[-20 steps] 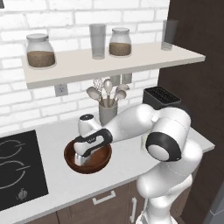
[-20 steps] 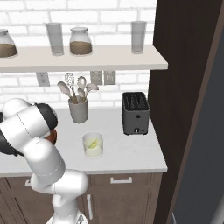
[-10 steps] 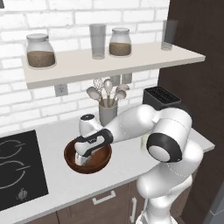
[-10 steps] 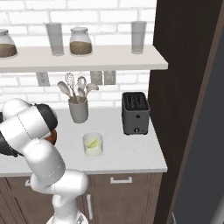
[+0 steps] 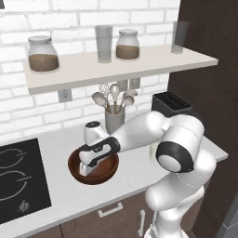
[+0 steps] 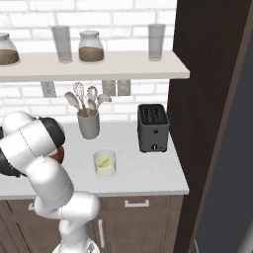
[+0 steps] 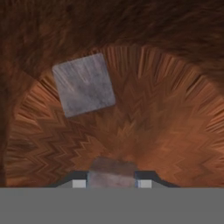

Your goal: Grab a lemon wedge from the fridge and one ice cube from the ice bowl, and put them in the glass of lemonade.

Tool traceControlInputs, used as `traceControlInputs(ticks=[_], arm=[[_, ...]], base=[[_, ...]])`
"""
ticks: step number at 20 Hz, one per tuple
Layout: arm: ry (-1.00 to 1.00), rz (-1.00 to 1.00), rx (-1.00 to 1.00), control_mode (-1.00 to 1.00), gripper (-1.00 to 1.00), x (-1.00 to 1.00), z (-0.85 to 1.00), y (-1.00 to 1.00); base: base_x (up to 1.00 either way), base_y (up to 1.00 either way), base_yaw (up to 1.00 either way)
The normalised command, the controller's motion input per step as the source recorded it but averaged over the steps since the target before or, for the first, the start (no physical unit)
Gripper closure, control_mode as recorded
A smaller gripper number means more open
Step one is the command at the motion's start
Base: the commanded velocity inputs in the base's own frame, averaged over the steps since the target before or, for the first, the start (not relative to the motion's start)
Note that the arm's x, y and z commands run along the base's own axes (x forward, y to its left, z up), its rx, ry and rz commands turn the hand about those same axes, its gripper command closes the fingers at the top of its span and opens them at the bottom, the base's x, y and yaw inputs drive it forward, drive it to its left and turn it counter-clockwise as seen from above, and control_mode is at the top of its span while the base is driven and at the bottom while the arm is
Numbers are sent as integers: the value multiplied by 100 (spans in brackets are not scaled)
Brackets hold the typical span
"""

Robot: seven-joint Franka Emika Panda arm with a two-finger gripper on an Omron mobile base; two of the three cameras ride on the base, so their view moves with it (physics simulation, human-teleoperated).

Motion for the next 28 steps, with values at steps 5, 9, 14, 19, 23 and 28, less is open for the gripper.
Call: traceControlInputs(ticks=[5,9,14,19,23,28], arm=[[0,0,0,-100,100,-4,0,0],[0,0,-1,-100,100,0,9,0],[-12,0,0,-100,100,-41,76,-15],[-14,0,0,-100,100,-50,87,-45],[-1,-5,0,-100,100,-27,63,-90],[0,-8,0,-100,100,-3,43,-100]], base=[[0,0,0],[0,0,0],[0,0,0],[0,0,0],[0,0,0],[0,0,0]])
